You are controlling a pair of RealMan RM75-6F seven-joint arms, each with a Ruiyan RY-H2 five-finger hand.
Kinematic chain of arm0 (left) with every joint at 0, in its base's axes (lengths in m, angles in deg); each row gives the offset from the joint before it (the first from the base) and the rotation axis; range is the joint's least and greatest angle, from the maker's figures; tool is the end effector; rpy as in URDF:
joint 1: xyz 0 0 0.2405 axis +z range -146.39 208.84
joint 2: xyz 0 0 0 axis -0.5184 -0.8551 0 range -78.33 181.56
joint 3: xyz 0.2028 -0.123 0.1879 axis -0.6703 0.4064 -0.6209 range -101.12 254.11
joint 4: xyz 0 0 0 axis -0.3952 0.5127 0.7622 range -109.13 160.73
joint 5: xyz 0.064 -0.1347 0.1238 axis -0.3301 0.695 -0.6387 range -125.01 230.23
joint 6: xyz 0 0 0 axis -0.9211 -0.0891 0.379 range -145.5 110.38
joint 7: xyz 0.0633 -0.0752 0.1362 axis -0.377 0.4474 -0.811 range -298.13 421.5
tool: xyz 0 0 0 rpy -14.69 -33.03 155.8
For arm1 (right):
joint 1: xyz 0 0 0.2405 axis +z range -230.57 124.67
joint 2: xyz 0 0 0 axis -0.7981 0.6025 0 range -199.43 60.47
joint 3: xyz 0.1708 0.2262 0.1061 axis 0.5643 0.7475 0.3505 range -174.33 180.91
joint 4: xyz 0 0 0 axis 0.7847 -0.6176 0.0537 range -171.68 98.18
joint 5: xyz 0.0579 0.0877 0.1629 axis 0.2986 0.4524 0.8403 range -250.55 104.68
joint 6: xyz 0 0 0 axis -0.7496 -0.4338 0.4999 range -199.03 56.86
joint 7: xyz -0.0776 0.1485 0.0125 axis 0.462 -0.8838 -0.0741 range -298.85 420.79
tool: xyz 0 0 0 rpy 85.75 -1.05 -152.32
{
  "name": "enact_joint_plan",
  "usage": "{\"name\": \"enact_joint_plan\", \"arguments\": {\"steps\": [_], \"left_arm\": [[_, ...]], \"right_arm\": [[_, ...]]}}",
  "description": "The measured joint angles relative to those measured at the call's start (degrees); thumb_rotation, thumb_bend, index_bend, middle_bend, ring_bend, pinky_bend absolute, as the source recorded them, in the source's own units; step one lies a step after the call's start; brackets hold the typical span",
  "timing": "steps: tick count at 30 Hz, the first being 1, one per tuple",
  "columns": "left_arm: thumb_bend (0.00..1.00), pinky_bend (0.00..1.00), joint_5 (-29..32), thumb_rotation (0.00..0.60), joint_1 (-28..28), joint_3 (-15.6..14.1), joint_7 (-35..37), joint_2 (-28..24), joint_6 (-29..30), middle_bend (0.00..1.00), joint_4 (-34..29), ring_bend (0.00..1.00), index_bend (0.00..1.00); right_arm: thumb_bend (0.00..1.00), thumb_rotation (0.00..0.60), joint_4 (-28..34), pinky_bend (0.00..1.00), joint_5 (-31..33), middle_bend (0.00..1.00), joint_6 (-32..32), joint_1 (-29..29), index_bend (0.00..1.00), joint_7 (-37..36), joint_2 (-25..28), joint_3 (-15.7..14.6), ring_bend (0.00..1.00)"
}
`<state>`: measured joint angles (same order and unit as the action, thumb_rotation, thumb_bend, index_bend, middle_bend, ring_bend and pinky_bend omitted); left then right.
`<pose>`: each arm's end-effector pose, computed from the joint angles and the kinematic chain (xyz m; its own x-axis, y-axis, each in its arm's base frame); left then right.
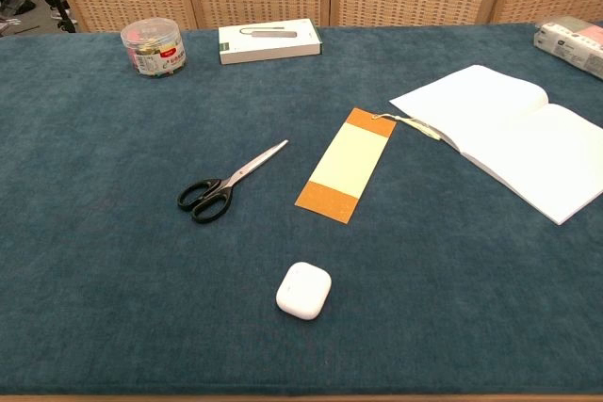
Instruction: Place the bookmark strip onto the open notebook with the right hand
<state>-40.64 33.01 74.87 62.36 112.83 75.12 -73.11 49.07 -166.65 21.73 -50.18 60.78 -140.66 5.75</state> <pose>-0.3267 0.1521 0.2039 0.3268 -0.0079 0.9451 0.9448 -0.0232 -0.3269 -0.3377 -0.1919 0.1700 0.3784 0.1101 0.9191 -0.9149 -0.1063 0.3895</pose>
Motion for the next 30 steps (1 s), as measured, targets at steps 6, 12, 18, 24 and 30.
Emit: {"name": "enact_joint_plan", "arguments": {"steps": [6, 12, 18, 24, 30], "left_arm": [[0.0, 0.0, 0.09, 0.6, -0.14, 0.08, -0.09, 0.14, -0.3, 0.0, 0.16, 0.0, 0.0], [0.0, 0.0, 0.47, 0.6, -0.4, 0.4, 0.05, 0.22, -0.63, 0.0, 0.18, 0.0, 0.0], [0.0, 0.0, 0.96, 0.6, -0.79, 0.91, -0.33, 0.45, -0.98, 0.0, 0.06, 0.0, 0.0], [0.0, 0.0, 2.7, 0.6, -1.64, 1.21, -1.02, 0.52, -3.44, 0.0, -0.44, 0.0, 0.0], [0.0, 0.0, 4.17, 0.6, -2.21, 1.52, -2.97, 0.66, -4.68, 0.0, -1.17, 0.0, 0.0]], "right_arm": [[0.0, 0.6, -0.33, 0.0, -0.27, 0.0, -0.27, 0.23, 0.0, -0.89, -0.03, -0.11, 0.0], [0.0, 0.6, -1.9, 0.0, -3.11, 0.0, -0.5, 1.68, 0.01, -5.52, -0.75, -0.55, 0.0], [0.0, 0.6, -3.97, 0.0, -7.49, 0.0, -7.68, 8.33, 0.08, -9.92, 0.52, -1.24, 0.0], [0.0, 0.6, -3.88, 0.0, -10.74, 0.0, -21.73, 19.9, 0.09, -8.79, 2.32, 0.08, 0.0], [0.06, 0.6, -3.26, 0.0, -10.12, 0.0, -38.55, 32.04, 0.14, -4.07, 1.54, 2.2, 0.0]]}}
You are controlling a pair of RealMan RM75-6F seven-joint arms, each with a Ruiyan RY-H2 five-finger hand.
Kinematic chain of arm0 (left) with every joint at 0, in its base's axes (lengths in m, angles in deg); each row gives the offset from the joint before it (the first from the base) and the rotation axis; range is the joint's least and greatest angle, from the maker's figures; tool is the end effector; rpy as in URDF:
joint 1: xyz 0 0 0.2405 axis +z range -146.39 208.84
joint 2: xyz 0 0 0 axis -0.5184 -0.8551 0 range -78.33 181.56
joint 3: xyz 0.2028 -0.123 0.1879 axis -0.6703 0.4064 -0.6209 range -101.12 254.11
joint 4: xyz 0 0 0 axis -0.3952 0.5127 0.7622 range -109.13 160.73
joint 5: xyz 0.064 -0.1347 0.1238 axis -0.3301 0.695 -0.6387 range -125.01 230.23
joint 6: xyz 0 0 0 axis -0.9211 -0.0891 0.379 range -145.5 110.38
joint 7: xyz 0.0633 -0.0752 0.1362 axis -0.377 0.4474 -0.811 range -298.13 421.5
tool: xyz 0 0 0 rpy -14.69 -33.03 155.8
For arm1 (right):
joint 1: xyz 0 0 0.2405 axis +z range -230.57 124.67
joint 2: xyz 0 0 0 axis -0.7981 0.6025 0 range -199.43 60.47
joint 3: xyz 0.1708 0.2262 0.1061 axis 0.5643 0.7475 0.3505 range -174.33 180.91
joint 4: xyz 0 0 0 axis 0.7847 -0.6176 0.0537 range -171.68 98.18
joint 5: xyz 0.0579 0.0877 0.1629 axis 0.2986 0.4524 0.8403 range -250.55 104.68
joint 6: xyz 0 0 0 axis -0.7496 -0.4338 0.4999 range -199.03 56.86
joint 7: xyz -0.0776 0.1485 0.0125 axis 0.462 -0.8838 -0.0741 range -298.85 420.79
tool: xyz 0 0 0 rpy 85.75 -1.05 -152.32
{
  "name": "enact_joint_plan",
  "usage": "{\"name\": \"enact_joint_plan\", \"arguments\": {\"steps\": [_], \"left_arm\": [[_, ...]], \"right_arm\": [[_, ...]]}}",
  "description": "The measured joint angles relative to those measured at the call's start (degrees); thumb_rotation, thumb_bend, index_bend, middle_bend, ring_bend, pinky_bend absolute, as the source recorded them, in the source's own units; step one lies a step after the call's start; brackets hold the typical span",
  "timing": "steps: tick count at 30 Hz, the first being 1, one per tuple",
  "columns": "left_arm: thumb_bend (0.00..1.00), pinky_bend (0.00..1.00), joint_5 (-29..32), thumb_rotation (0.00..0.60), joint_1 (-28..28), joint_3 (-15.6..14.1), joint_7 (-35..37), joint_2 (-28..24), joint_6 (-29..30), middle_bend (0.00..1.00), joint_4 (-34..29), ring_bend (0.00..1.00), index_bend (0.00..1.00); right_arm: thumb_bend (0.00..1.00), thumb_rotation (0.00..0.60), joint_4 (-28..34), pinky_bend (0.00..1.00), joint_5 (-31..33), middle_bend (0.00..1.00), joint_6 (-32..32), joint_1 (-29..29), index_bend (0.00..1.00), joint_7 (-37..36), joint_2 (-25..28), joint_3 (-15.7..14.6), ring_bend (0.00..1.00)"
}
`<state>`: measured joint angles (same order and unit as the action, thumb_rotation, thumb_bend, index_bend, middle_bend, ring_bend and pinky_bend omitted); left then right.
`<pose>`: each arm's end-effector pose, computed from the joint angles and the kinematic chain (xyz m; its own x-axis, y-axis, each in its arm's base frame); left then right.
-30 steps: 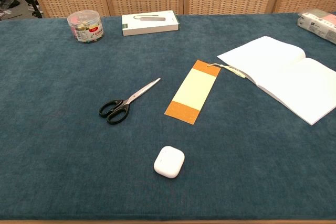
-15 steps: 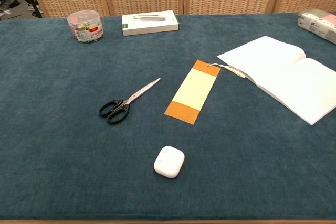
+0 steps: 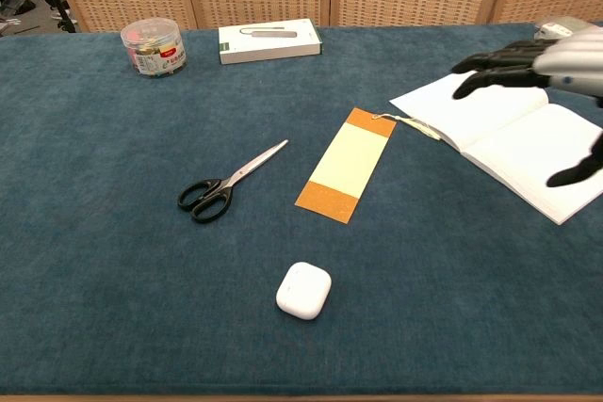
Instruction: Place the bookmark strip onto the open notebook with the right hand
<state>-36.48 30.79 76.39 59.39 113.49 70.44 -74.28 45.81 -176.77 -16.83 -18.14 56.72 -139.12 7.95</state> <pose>-0.3301 0.1700 0.1938 0.3471 0.0346 0.9372 0.9376 0.0075 -0.3475 -0.2288 -0.3489 0.0832 0.6667 -0.1659 0.7266 -0.6206 -0.6634 0.4180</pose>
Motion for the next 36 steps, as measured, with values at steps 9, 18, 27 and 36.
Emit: {"name": "enact_joint_plan", "arguments": {"steps": [9, 18, 27, 36], "left_arm": [[0.0, 0.0, 3.73, 0.6, -1.3, 0.77, -2.37, 0.78, -3.38, 0.0, -0.34, 0.0, 0.0], [0.0, 0.0, 6.53, 0.6, -2.02, 1.6, -4.08, 1.59, -4.65, 0.0, -0.45, 0.0, 0.0], [0.0, 0.0, 8.01, 0.6, -2.51, 2.05, -3.98, 1.82, -5.62, 0.0, 0.05, 0.0, 0.0], [0.0, 0.0, 8.35, 0.6, -3.13, 2.06, -3.9, 1.83, -6.65, 0.0, 0.22, 0.0, 0.0]], "right_arm": [[0.1, 0.6, -1.75, 0.0, 4.44, 0.0, -13.63, 12.49, 0.16, 7.15, -7.07, 3.62, 0.0], [0.14, 0.6, -8.81, 0.0, 11.32, 0.0, -21.09, 20.21, 0.17, 13.77, -16.04, 6.19, 0.0], [0.13, 0.6, -14.85, 0.0, 11.14, 0.0, -21.84, 24.42, 0.19, 15.17, -21.18, 4.57, 0.0], [0.13, 0.6, -19.07, 0.0, 10.4, 0.0, -21.34, 25.85, 0.19, 14.54, -22.74, 2.3, 0.0]]}}
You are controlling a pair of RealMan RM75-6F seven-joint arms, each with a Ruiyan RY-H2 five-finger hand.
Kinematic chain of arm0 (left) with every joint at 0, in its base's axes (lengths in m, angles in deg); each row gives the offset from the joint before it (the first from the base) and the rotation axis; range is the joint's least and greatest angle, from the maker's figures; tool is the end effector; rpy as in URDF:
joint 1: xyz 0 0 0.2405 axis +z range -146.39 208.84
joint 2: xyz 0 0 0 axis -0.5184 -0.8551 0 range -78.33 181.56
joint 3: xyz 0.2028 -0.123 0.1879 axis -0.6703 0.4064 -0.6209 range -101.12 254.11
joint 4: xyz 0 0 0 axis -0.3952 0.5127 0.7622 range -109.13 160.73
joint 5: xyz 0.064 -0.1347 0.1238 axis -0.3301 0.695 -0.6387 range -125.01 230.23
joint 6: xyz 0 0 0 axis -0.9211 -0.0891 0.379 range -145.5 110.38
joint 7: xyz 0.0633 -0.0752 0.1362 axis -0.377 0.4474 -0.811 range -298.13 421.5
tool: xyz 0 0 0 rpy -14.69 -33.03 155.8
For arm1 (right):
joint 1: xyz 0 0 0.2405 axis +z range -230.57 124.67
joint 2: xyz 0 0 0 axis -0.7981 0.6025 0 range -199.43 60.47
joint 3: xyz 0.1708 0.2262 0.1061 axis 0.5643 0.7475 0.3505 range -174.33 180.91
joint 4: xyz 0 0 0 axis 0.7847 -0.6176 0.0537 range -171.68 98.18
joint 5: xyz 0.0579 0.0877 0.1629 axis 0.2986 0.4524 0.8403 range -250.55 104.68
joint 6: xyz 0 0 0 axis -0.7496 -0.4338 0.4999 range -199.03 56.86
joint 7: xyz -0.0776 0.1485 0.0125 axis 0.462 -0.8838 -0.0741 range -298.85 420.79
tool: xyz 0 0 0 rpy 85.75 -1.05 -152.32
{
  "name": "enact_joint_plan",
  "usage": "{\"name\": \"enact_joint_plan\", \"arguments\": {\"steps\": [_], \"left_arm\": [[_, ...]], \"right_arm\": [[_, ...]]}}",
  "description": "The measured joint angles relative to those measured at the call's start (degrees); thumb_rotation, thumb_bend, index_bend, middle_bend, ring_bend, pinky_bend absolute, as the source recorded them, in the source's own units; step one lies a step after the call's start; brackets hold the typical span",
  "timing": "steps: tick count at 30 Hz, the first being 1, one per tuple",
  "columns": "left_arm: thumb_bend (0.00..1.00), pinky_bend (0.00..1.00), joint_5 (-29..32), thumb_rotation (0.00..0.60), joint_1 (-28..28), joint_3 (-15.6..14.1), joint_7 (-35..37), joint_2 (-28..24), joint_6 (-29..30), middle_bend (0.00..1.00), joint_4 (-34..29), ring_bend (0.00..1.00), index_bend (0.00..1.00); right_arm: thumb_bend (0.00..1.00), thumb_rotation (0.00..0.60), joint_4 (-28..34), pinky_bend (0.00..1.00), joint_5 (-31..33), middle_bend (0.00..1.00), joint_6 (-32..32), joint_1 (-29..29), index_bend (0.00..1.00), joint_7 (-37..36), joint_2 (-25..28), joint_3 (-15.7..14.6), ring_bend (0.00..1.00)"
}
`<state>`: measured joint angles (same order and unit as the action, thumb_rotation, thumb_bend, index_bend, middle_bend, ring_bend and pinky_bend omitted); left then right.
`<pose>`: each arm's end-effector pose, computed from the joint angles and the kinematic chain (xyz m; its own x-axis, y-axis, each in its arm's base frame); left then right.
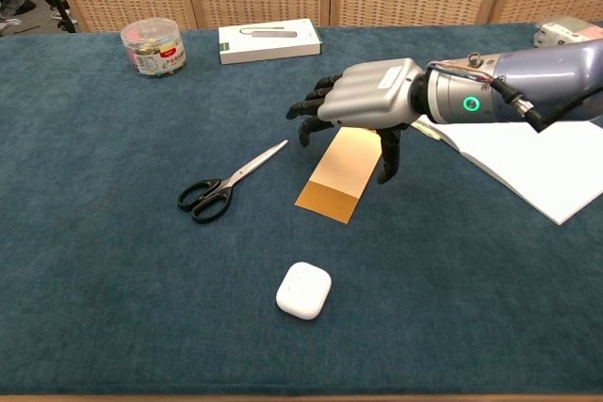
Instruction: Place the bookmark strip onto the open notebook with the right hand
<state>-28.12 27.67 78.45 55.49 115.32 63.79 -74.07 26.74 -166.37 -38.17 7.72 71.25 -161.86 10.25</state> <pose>-0.3451 0.1930 0.1770 0.3666 0.1087 0.9240 0.9227 0.0848 -0.3761 -0.1022 -0.4414 -0.0667 0.8713 -0.0050 0.4908 -0.2907 -0.8110 0.5077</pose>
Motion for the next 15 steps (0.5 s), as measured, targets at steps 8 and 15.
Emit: {"name": "enact_joint_plan", "arguments": {"steps": [8, 15], "left_arm": [[0.0, 0.0, 0.19, 0.6, -0.52, -0.15, -0.47, 0.15, -0.71, 0.0, -0.22, 0.0, 0.0], [0.0, 0.0, 0.48, 0.6, -0.65, -0.14, -0.27, 0.06, -0.82, 0.0, -0.19, 0.0, 0.0]], "right_arm": [[0.13, 0.6, -3.62, 0.0, -0.04, 0.0, 1.22, 0.87, 0.2, -1.62, -1.64, -2.37, 0.0], [0.18, 0.6, -5.92, 0.0, 0.46, 0.0, 1.38, 1.38, 0.34, -2.15, -2.98, -3.59, 0.0]]}}
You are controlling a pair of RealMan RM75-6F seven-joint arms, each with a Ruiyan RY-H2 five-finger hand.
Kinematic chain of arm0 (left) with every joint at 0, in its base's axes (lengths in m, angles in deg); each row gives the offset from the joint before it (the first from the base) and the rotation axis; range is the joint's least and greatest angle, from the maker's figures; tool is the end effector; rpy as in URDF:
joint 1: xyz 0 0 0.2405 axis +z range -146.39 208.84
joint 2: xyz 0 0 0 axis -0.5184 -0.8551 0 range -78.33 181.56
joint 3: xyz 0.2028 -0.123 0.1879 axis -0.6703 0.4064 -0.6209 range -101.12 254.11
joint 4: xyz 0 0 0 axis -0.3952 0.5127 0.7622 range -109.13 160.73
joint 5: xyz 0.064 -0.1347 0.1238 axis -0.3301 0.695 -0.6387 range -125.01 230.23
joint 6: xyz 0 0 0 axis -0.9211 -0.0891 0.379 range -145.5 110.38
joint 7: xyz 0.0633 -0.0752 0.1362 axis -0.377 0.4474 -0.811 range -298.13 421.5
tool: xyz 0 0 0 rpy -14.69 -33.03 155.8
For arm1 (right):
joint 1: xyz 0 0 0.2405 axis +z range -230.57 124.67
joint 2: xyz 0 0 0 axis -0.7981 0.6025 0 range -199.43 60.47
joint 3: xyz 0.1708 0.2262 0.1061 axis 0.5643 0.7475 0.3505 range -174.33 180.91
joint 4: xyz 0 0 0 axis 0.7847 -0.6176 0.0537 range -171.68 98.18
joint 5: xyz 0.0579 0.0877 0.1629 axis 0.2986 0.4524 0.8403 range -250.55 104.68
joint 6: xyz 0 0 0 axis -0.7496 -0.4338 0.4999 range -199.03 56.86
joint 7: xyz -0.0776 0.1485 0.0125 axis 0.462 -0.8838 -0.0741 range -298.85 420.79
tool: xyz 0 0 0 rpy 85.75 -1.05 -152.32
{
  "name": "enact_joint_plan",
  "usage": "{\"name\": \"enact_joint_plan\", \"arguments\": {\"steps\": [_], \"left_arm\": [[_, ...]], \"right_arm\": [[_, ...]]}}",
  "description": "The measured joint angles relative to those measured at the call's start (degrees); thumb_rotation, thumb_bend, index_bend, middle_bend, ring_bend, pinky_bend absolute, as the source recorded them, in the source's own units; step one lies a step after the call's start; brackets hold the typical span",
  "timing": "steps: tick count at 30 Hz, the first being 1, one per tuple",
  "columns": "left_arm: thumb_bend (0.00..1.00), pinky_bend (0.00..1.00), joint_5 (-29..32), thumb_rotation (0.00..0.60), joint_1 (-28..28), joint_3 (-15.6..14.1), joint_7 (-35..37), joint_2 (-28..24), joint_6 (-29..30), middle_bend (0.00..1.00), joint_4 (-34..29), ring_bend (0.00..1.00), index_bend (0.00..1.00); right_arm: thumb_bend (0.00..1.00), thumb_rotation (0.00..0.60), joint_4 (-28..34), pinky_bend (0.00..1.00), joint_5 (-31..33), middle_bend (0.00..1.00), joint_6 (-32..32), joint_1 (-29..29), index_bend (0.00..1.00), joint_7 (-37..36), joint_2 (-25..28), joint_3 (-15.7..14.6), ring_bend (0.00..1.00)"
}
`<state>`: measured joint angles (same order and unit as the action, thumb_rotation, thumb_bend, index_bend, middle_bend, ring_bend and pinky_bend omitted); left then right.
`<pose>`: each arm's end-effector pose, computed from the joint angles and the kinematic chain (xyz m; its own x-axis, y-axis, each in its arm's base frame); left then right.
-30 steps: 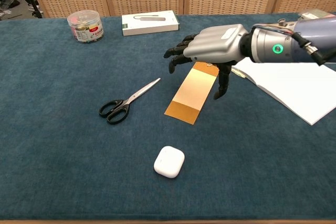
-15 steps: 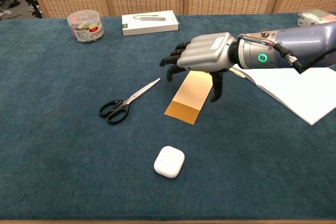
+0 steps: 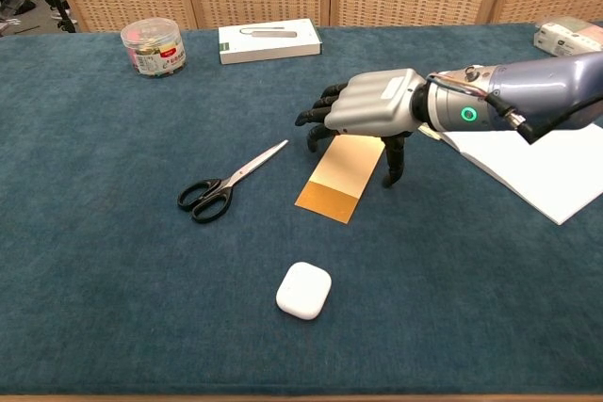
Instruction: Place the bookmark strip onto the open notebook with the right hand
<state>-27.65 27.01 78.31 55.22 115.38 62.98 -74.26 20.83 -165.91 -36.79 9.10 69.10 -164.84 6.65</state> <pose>-0.3442 0.1961 0.1741 0.3653 0.1223 0.9228 0.9231 0.0801 -0.3761 -0.1123 -0.4485 -0.0803 0.8880 -0.0036 0.4599 -0.2760 -0.8040 0.5267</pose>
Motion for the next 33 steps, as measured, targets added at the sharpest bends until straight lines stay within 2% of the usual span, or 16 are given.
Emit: {"name": "enact_joint_plan", "arguments": {"steps": [4, 8, 15, 21, 27, 33], "left_arm": [[0.0, 0.0, 0.16, 0.6, -0.07, -0.04, 0.24, -0.09, -0.15, 0.0, 0.08, 0.0, 0.0], [0.0, 0.0, 0.13, 0.6, -0.12, -0.13, 0.44, -0.18, -0.23, 0.0, 0.09, 0.0, 0.0], [0.0, 0.0, -0.32, 0.6, -0.08, -0.39, 0.76, -0.29, -0.06, 0.0, 0.0, 0.0, 0.0], [0.0, 0.0, -1.35, 0.6, 0.11, -0.77, 1.39, -0.62, 0.51, 0.0, -0.24, 0.0, 0.0], [0.0, 0.0, -2.44, 0.6, 0.44, -1.18, 2.3, -1.03, 1.18, 0.0, -0.35, 0.0, 0.0], [0.0, 0.0, -3.85, 0.6, 0.93, -1.82, 3.26, -1.35, 2.05, 0.0, -0.19, 0.0, 0.0]], "right_arm": [[0.24, 0.6, -1.21, 0.0, 0.19, 0.0, 0.72, 0.01, 0.41, -1.16, -0.53, -0.65, 0.0], [0.26, 0.6, -1.75, 0.0, 0.03, 0.0, 1.97, -0.15, 0.46, -2.15, -0.83, -1.17, 0.0], [0.26, 0.6, -1.59, 0.0, -0.33, 0.0, 5.76, -1.06, 0.49, -3.71, -0.42, -1.67, 0.0], [0.26, 0.6, 1.42, 0.0, -0.06, 0.0, 7.98, -1.81, 0.49, -2.78, 1.59, -1.46, 0.0], [0.27, 0.6, 7.33, 0.0, 0.65, 0.0, 11.25, -2.51, 0.49, 0.96, 5.44, 0.3, 0.0], [0.31, 0.6, 15.49, 0.0, 5.03, 0.0, 13.77, -3.78, 0.49, 7.6, 12.84, 4.62, 0.0]]}}
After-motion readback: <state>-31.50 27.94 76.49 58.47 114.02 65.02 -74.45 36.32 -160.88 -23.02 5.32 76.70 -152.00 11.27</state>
